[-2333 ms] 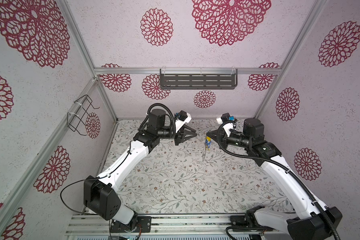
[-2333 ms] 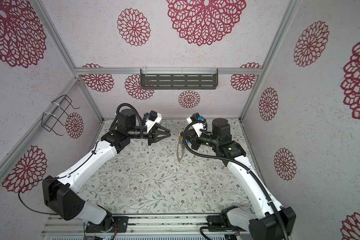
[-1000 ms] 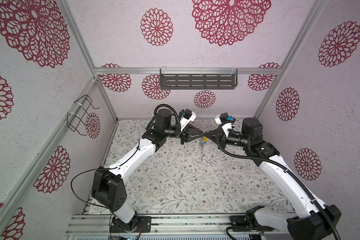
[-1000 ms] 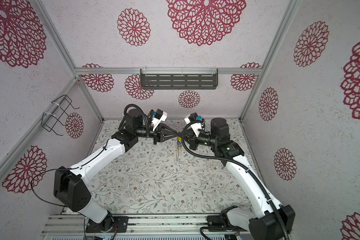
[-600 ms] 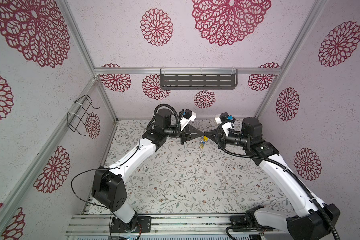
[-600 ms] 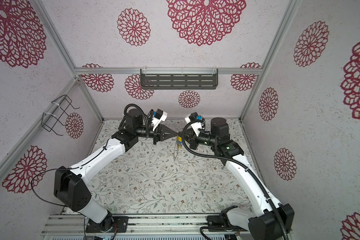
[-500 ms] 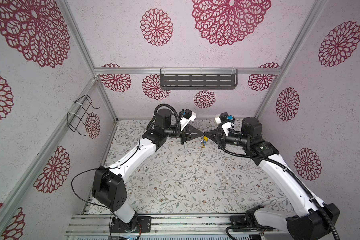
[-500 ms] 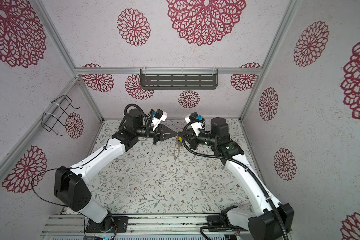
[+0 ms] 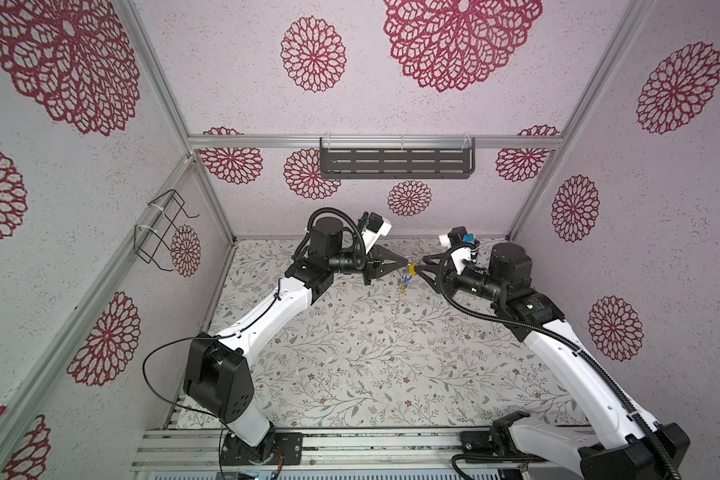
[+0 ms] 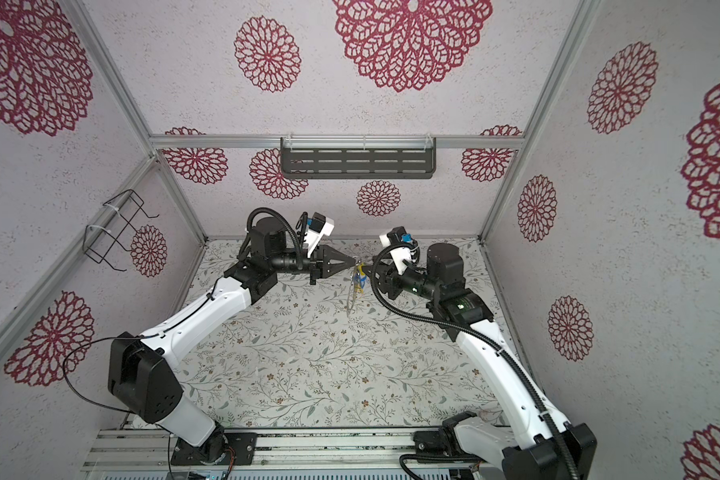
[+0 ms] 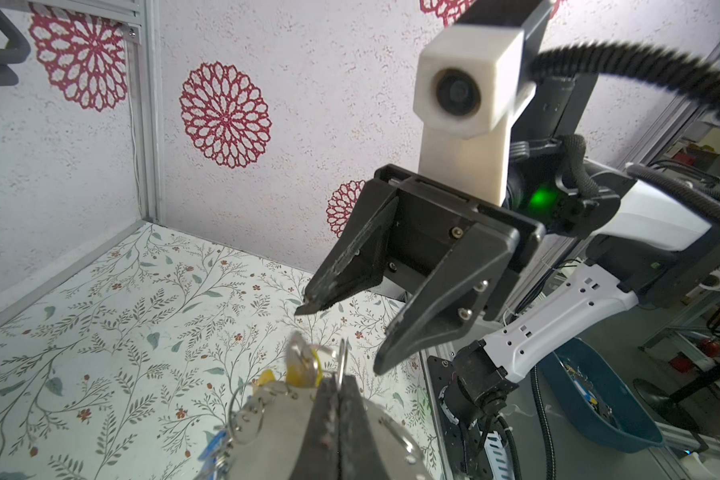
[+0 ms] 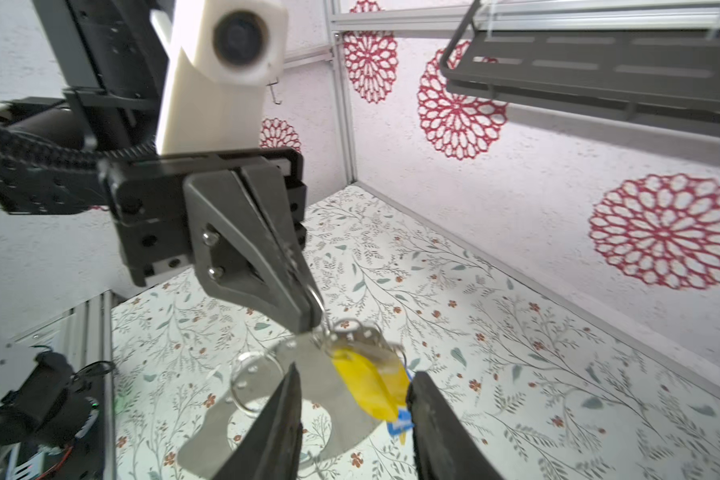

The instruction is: Remove the keys from the keyring

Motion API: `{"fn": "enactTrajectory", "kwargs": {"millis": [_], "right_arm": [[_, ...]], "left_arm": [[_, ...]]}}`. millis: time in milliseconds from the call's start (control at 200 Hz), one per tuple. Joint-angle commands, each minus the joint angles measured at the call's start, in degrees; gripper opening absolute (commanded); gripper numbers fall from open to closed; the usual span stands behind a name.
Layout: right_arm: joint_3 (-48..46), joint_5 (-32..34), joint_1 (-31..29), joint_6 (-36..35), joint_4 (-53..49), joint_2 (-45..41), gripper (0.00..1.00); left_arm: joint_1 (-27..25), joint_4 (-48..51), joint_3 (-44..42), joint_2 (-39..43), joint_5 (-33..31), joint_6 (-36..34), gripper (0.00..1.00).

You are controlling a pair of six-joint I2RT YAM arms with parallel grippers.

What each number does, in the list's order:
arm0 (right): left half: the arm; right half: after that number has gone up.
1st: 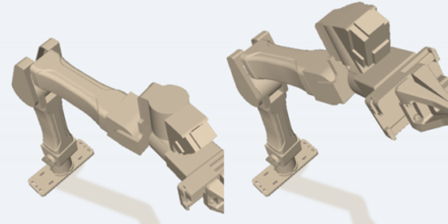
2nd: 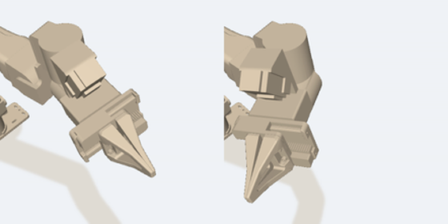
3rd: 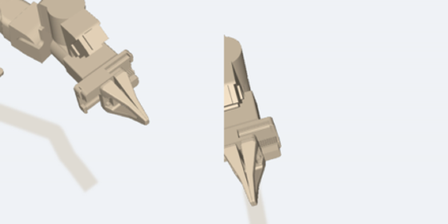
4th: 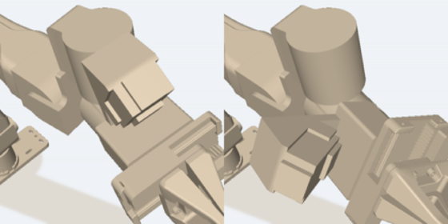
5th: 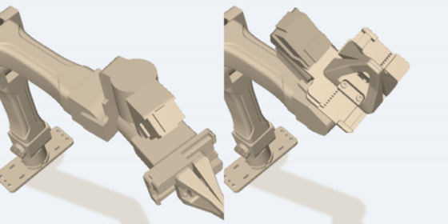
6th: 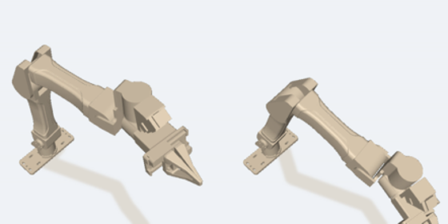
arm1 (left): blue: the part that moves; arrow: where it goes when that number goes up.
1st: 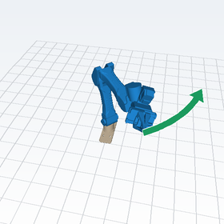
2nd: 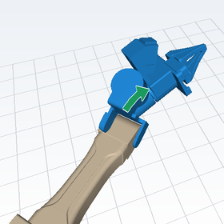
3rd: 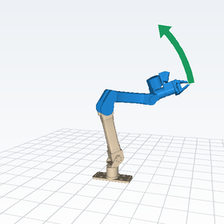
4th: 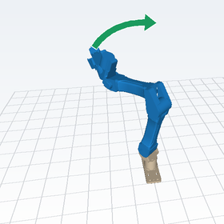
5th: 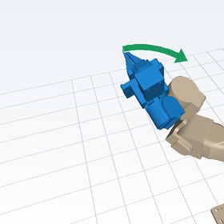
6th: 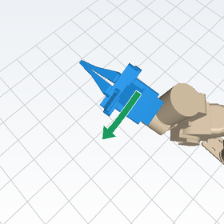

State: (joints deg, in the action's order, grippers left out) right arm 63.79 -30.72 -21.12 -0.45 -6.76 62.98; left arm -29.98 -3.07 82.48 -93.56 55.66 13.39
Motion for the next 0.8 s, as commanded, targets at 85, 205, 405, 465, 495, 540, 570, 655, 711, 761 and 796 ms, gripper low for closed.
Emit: {"fn": "enactTrajectory", "kwargs": {"millis": [85, 205, 405, 465, 495, 540, 570, 655, 711, 761, 796], "right_arm": [[-3.1, 0.9, 1.3, 1.6, 7.2, -3.0, 0.45], [-2.6, -3.6, 1.3, 2.7, 9.6, -1.1, 0.47], [-1.3, -9.6, 1.1, 6.7, 14.8, 1.9, 0.52], [-1.3, -9.7, 0.9, 7.0, 15.7, 2.2, 0.54], [-1.3, -9.6, 0.8, 7.0, 15.9, 2.3, 0.54], [-1.2, -9.6, 0.8, 7.1, 16.4, 2.7, 0.54], [-1.1, -9.6, 0.7, 7.3, 16.8, 2.9, 0.54], [-0.6, -9.7, 0.4, 7.7, 17.9, 3.8, 0.55], [-0.1, -9.4, 0.1, 7.7, 18.0, 4.5, 0.55], [0.5, -9.4, 0.1, 7.4, 17.9, 5.1, 0.54], [0.8, -9.3, 0.0, 7.3, 17.8, 5.5, 0.52]], "left_arm": [[-0.3, -5.5, -0.3, 2.8, 0.8, 4.4, 0.00], [-0.3, -7.5, -0.4, 3.4, 0.9, 6.4, 0.00], [-0.3, -7.2, -0.4, 3.6, 1.0, 7.4, 0.00], [-0.4, -7.1, -0.4, 3.6, 1.1, 7.6, 0.00], [-0.3, -7.0, -0.4, 3.6, 1.1, 7.6, 0.00], [-0.4, -7.0, -0.4, 3.7, 1.1, 7.6, 0.00], [-0.4, -7.0, -0.4, 3.7, 1.0, 7.6, 0.00], [-0.5, -6.9, -0.2, 3.5, 1.0, 7.7, 0.00], [-0.5, -6.9, -0.1, 3.4, 1.1, 7.9, 0.00], [-0.6, -6.8, 0.0, 3.1, 1.1, 8.3, 0.00], [-0.6, -6.8, 0.1, 3.0, 1.2, 8.4, 0.00]]}}
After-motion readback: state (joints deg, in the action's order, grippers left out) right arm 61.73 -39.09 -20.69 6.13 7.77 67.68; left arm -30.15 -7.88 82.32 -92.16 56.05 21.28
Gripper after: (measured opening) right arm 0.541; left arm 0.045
